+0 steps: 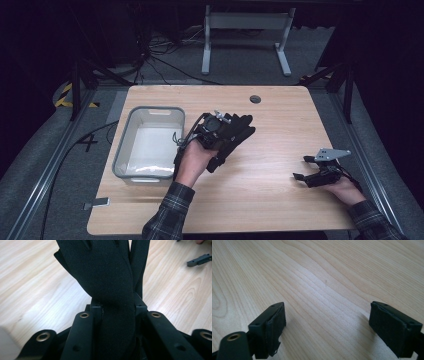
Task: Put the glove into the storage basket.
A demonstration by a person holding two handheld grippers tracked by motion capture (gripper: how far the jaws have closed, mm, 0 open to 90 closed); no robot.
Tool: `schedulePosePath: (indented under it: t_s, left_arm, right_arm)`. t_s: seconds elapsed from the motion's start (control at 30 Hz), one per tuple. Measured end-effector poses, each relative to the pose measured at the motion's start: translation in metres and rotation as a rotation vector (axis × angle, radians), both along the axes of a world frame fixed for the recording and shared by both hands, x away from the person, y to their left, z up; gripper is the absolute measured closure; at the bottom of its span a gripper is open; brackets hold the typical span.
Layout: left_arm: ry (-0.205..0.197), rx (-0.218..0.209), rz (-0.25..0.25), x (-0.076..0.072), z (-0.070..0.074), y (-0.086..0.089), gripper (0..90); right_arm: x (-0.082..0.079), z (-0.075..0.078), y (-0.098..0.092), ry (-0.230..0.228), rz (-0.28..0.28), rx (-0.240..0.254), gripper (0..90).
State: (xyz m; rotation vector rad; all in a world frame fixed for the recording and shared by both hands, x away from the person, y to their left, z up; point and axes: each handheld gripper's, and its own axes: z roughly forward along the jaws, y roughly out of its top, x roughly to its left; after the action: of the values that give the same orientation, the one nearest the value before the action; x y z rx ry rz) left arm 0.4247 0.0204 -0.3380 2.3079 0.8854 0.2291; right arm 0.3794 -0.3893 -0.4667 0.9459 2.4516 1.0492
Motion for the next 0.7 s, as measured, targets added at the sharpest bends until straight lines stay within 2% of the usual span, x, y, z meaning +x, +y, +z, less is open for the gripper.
schedulePosePath:
  t_s: [0.23, 0.33, 0.7]
  left_arm:
    - [-0.013, 0.004, 0.065, 0.002, 0.011, 0.033, 71.4]
    - [-0.017, 0.007, 0.080, 0.002, 0.013, 0.041, 71.4]
    - [-0.023, -0.005, 0.200, -0.002, 0.013, 0.099, 71.4]
  right_arm:
    - [0.000, 0.000, 0.000, -0.001, 0.000, 0.000, 14.7]
    - [0.000, 0.000, 0.000, -0.001, 0.001, 0.000, 14.7]
    - [0.000, 0.000, 0.000, -0.001, 0.001, 0.000, 14.8]
